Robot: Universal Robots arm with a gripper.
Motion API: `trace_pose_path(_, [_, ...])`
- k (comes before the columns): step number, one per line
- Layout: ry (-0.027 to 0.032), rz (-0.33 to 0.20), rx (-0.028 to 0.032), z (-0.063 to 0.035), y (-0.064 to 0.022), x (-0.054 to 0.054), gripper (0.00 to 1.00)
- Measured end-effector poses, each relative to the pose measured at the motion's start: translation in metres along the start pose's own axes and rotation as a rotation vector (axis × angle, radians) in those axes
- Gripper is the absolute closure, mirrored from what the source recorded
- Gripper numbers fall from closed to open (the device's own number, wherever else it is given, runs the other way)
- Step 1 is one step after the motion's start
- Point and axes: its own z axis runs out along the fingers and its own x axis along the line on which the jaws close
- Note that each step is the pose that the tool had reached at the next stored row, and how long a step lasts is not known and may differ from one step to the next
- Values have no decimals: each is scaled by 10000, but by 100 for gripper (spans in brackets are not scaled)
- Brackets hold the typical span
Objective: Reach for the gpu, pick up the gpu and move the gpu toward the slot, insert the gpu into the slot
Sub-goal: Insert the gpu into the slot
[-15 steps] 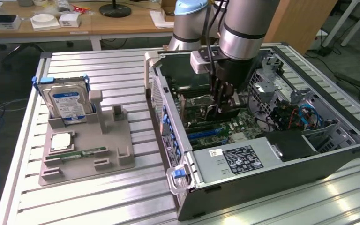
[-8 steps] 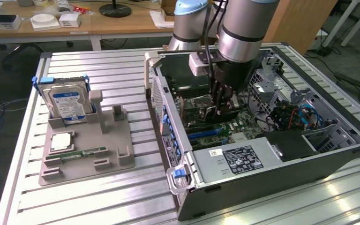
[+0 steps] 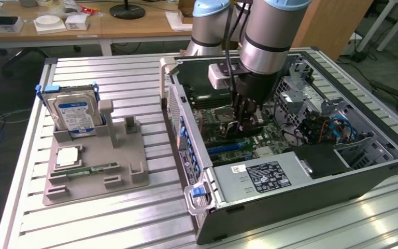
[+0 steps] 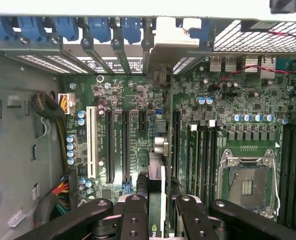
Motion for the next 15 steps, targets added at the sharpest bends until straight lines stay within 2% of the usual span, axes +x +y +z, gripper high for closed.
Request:
trace_pose_path(12, [0, 3, 0, 154, 5, 3, 74])
trace_pose_path(15, [33, 3, -11, 190, 5, 4, 74])
